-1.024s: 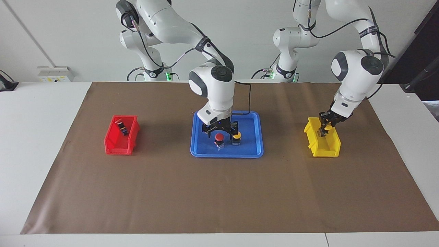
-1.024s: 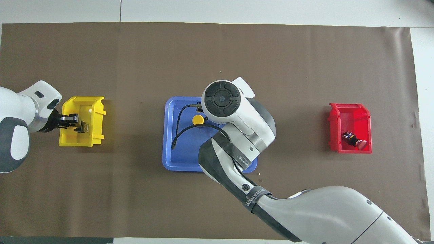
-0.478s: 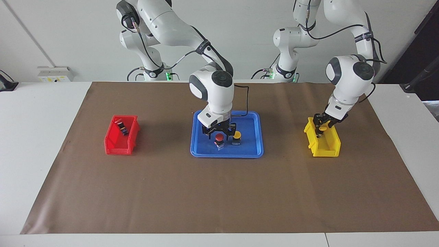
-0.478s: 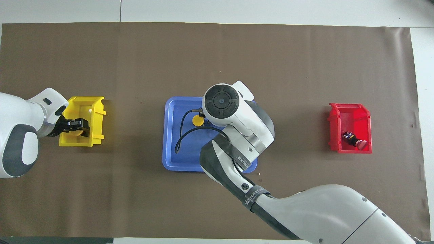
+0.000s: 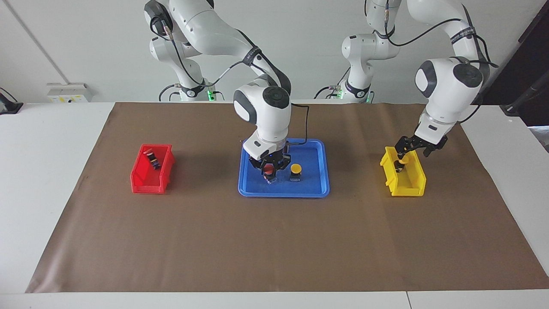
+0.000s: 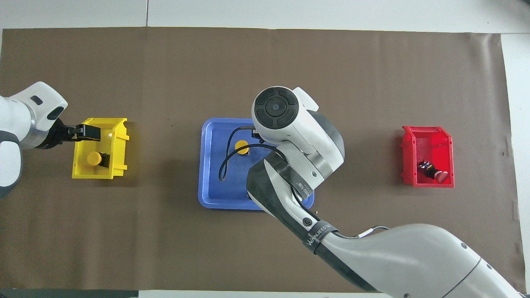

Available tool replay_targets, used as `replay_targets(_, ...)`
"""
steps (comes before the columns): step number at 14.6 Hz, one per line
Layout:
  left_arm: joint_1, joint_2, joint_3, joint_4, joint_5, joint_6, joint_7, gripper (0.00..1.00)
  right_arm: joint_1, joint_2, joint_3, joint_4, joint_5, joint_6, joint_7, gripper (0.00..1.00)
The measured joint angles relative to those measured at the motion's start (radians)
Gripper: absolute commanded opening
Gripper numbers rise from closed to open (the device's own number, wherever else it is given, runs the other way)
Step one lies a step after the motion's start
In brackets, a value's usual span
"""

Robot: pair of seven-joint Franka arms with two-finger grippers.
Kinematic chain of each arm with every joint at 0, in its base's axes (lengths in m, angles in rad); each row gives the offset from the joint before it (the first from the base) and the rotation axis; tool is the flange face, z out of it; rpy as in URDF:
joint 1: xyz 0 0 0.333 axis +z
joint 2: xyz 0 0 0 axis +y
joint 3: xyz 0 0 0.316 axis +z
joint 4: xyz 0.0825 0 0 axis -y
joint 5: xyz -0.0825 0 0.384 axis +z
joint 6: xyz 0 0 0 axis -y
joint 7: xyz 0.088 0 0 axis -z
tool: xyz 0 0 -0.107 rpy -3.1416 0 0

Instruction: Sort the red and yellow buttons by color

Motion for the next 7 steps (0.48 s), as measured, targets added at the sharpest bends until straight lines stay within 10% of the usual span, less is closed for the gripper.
replay_targets(4, -0.028, -0.002, -0.009, 0.316, -0.005, -0.312, 0.001, 1.00, -0.262, -0.173, -0.002, -0.035, 0.093, -0.156, -0.421, 0.12)
replay_targets(7, -0.088, 0.013, -0.012, 0.322, -0.027, -0.260, -0.041, 1.00, -0.491, -0.307, -0.003, -0.198, 0.144, -0.138, -0.776, 0.13)
